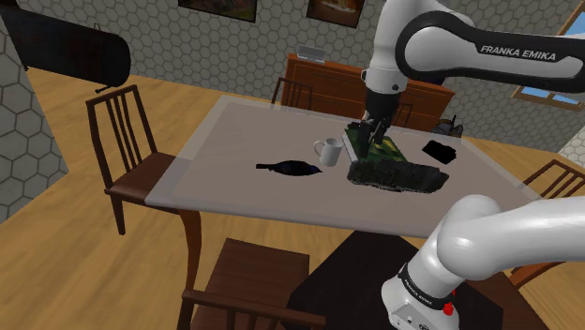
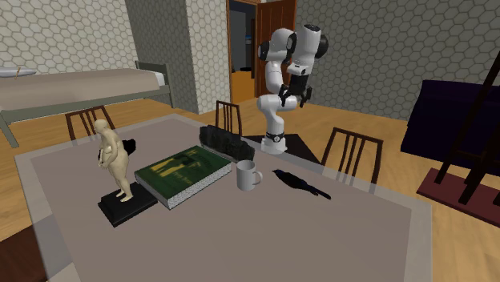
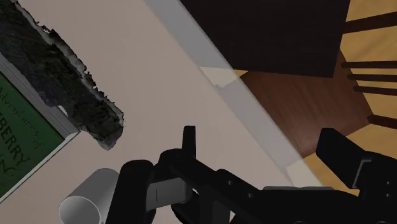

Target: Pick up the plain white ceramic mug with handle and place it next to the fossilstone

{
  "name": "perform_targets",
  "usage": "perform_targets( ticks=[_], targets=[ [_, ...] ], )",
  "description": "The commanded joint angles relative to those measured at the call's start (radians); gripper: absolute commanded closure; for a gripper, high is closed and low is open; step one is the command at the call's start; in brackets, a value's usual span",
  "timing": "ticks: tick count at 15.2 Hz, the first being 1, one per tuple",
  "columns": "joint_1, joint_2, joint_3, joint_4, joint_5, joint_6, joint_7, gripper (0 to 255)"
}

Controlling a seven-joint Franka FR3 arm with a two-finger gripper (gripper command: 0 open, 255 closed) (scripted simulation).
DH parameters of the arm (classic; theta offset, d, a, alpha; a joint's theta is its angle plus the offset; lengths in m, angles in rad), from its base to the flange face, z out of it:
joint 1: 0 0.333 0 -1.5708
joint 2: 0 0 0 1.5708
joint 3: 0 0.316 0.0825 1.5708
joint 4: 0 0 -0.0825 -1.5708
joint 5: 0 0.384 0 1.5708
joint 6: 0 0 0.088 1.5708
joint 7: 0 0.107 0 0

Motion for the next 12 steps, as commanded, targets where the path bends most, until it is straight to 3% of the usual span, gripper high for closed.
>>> perform_targets(
  ticks=[1,12],
  targets=[
    [0.000,0.000,0.000,0.000,0.000,0.000,0.000,0],
    [-0.070,0.314,-0.152,0.061,-0.065,0.283,-0.143,0]
  ],
)
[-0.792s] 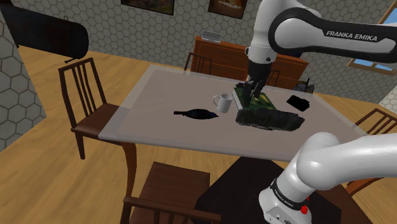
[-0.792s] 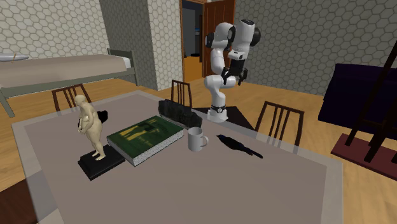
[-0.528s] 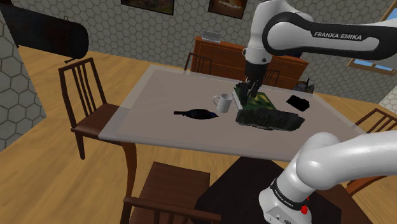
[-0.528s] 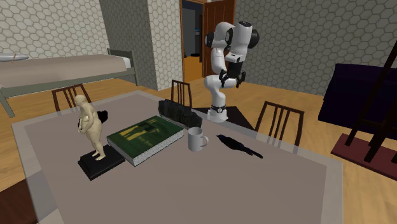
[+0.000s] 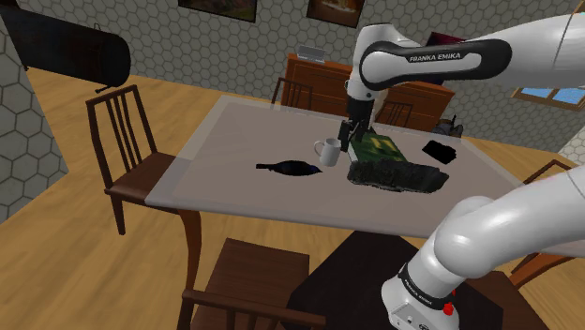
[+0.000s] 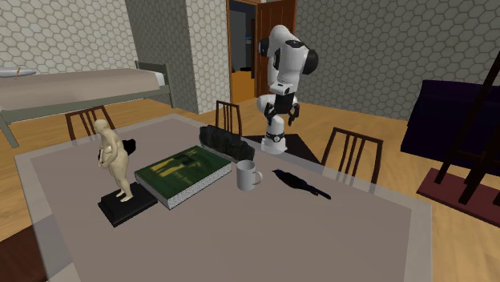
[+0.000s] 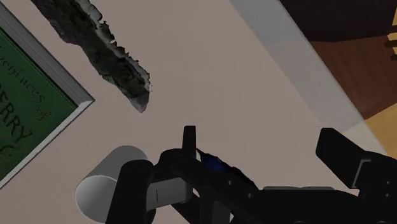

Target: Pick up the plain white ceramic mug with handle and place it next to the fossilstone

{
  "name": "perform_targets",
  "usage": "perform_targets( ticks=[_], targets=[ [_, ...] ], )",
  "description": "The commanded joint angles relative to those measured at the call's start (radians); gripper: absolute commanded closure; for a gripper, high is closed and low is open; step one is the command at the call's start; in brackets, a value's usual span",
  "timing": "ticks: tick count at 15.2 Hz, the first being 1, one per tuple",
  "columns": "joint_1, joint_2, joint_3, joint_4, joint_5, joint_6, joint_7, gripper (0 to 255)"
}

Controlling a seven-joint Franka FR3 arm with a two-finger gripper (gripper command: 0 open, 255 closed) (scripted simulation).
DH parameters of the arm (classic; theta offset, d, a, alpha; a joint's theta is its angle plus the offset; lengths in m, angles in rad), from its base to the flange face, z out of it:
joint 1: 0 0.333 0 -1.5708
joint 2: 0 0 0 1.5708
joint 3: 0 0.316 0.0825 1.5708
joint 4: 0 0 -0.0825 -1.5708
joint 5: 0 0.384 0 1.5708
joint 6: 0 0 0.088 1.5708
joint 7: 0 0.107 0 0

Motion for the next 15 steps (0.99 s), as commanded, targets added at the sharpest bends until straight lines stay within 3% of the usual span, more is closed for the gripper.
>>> perform_targets(
  ticks=[1,8,15],
  targets=[
    [-0.009,0.064,-0.024,0.026,-0.003,0.044,-0.026,0],
    [-0.040,0.310,-0.100,0.157,0.022,0.172,-0.127,0],
    [-0.080,0.573,-0.148,0.352,0.097,0.244,-0.239,0]
  ],
)
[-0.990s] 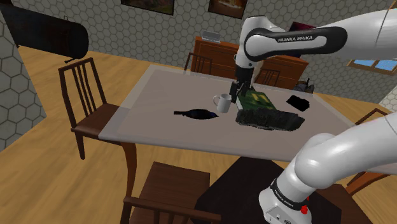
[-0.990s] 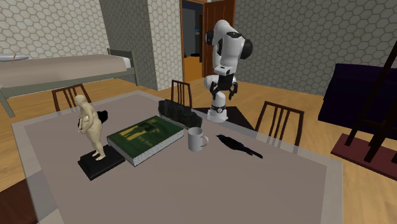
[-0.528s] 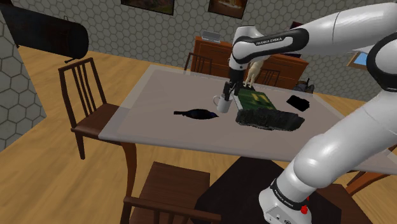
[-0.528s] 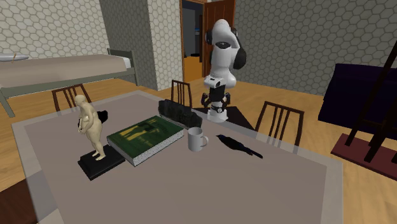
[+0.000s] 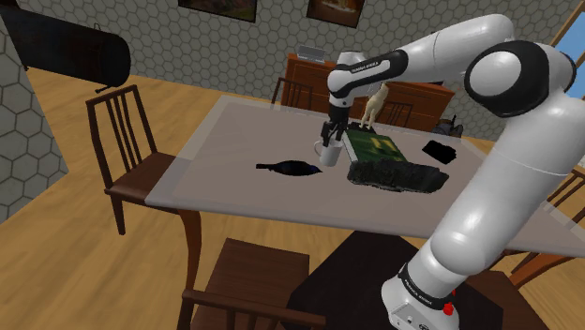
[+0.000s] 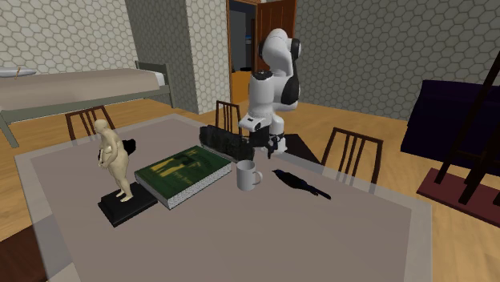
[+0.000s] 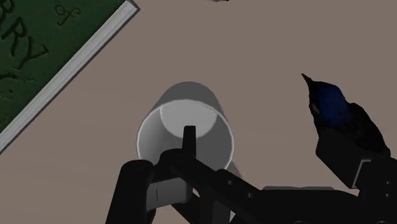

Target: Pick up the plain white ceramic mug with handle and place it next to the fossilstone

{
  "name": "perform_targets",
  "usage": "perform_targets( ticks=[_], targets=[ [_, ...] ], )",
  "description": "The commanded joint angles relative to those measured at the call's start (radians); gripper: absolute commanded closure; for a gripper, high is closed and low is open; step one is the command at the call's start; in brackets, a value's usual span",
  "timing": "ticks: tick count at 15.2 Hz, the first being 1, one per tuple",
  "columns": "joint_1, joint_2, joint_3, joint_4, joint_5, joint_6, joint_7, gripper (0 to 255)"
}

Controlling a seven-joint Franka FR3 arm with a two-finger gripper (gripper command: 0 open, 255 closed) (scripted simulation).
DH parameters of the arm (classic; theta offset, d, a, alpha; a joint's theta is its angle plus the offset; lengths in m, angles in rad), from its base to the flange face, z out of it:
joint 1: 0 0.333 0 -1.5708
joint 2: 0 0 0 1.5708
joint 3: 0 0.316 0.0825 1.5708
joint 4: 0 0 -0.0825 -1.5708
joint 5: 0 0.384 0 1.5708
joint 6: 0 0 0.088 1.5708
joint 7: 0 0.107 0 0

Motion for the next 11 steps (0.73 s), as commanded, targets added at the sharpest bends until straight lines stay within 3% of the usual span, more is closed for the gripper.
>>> perform_targets(
  ticks=[1,11],
  targets=[
    [-0.013,0.074,-0.008,0.063,0.026,0.011,-0.030,0],
    [-0.018,0.111,-0.006,0.003,0.034,0.107,-0.037,0]
  ],
)
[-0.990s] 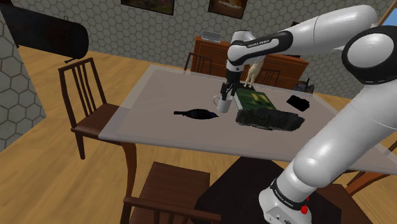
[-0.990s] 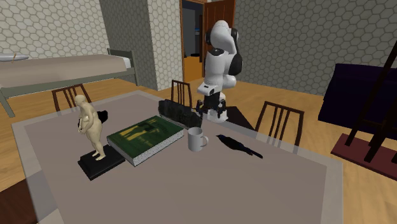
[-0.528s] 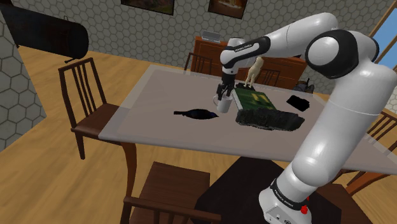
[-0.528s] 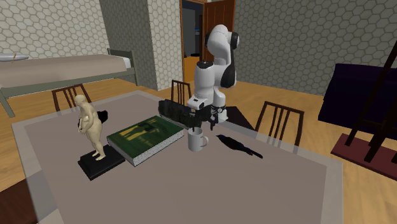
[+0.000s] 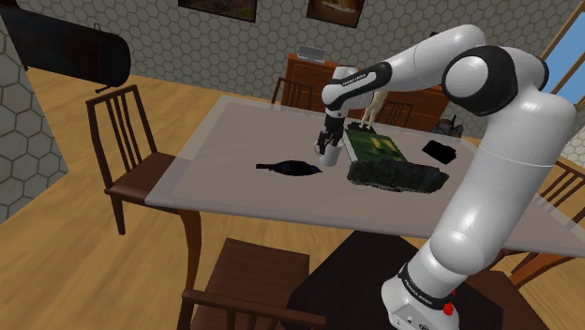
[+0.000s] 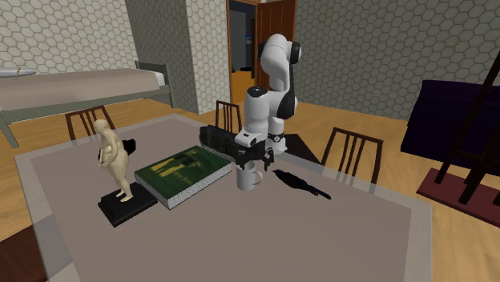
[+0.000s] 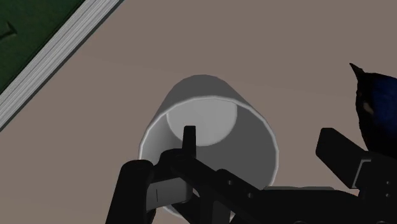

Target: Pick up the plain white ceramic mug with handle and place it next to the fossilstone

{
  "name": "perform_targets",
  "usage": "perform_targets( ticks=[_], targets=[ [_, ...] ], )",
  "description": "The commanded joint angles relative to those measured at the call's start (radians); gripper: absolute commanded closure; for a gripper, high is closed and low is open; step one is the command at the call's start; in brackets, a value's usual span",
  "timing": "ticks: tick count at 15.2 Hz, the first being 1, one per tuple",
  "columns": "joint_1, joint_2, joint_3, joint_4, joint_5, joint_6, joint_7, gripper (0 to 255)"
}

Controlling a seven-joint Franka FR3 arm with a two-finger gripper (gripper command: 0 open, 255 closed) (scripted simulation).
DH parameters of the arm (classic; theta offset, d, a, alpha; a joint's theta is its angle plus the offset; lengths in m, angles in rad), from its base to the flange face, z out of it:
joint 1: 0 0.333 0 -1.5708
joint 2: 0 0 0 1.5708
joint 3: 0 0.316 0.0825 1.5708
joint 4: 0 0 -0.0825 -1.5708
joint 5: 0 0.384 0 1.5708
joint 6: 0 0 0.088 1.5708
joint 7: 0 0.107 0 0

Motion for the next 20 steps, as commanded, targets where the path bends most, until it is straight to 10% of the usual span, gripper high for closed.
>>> perform_targets(
  ticks=[1,6,7,20],
  targets=[
    [0.000,0.001,0.000,-0.002,0.000,0.003,0.000,0],
    [0.000,0.001,0.000,-0.002,0.000,0.002,0.000,0],
    [0.000,0.001,0.000,-0.002,0.000,0.002,0.000,255],
    [0.002,-0.026,-0.001,0.021,-0.006,-0.046,0.003,255]
  ],
)
